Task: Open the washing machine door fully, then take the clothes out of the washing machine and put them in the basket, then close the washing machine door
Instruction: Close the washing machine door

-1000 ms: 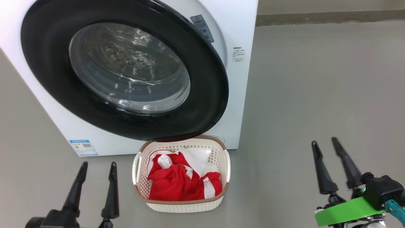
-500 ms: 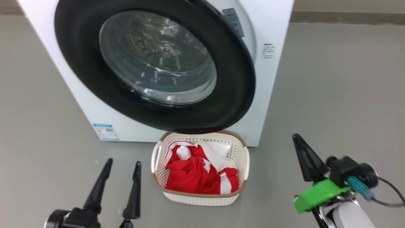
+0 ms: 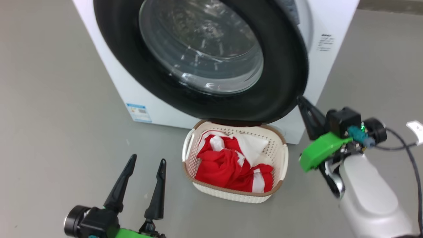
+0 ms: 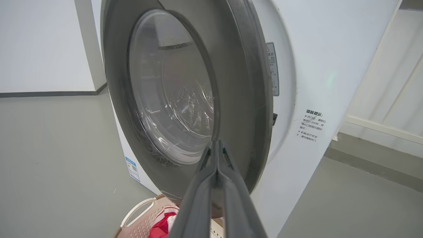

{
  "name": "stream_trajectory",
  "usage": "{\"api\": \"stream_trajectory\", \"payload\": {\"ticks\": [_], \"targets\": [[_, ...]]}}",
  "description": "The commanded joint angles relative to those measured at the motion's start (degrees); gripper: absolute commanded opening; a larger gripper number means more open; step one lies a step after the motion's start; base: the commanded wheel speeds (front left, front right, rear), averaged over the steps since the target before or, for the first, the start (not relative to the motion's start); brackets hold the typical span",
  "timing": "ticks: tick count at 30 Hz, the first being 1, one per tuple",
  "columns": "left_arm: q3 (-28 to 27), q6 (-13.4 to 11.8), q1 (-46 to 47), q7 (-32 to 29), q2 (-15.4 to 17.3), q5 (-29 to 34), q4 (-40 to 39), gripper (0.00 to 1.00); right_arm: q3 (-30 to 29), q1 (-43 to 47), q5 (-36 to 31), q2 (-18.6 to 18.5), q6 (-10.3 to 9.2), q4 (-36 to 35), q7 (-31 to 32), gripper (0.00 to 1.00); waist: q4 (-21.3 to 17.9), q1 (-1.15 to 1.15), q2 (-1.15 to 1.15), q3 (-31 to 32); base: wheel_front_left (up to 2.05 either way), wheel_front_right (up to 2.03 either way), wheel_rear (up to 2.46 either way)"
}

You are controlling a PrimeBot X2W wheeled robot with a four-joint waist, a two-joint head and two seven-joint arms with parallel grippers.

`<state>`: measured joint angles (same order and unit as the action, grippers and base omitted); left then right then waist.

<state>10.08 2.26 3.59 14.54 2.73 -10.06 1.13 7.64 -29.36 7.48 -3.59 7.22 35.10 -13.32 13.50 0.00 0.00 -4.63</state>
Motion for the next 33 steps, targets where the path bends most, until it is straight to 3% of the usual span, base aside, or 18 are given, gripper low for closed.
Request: {"api": "stream_trajectory", "payload": {"ticks": [1, 16, 33], "targets": [[-1.3, -0.6, 2.4, 0.5, 0.2, -0.4, -2.0, 1.0, 1.0, -3.0, 0.5, -0.1, 0.26, -0.2, -0.6, 0.0, 2.3, 0.0, 0.0, -2.4, 0.0, 0.0, 0.0], [0.8, -2.4, 5.1, 0.5, 0.2, -2.2, -3.6, 1.0, 1.7, -15.6, 2.4, -3.0, 0.26, 8.9, -1.6, 0.0, 5.6, 0.0, 0.0, -8.4, 0.0, 0.0, 0.0], [2.7, -4.8, 8.1, 0.5, 0.1, -4.8, -4.8, 1.0, -0.8, -25.7, -1.6, -5.8, 0.26, 12.2, -1.7, 0.0, 6.2, 0.0, 0.0, -13.1, 0.0, 0.0, 0.0]]}}
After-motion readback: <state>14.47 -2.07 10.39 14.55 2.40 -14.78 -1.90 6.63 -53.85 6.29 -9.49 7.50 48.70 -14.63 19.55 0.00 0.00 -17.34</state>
